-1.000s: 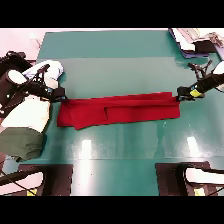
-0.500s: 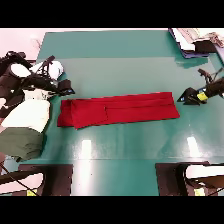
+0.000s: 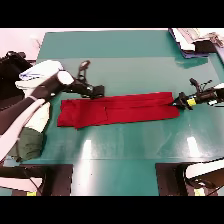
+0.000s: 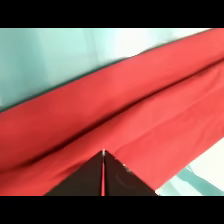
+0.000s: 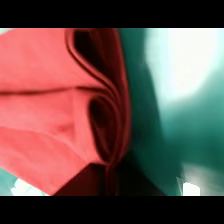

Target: Fold the shirts.

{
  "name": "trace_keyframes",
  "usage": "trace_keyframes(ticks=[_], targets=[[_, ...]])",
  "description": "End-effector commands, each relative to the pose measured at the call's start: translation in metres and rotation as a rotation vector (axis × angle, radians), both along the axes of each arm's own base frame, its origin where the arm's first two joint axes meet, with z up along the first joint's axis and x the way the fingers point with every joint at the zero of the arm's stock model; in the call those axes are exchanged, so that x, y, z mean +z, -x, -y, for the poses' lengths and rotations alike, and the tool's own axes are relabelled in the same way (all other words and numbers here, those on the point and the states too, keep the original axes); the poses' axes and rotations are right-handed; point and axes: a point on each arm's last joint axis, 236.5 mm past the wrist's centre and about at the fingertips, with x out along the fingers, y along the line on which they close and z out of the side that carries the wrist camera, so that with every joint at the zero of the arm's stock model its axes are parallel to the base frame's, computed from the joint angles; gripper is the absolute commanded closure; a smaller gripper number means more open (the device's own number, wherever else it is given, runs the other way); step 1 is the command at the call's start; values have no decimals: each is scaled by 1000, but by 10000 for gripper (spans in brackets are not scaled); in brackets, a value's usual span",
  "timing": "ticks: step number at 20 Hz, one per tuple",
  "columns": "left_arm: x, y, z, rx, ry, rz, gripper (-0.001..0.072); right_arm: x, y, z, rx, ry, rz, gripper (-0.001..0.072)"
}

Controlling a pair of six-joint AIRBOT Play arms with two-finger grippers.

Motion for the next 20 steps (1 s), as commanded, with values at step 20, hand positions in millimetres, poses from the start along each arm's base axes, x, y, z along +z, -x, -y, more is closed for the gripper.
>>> trace_keyframes(ticks=[20], targets=[[-28,-20,74,-109,-24,-10,683,339,-2,-241,401,-7,767,698]])
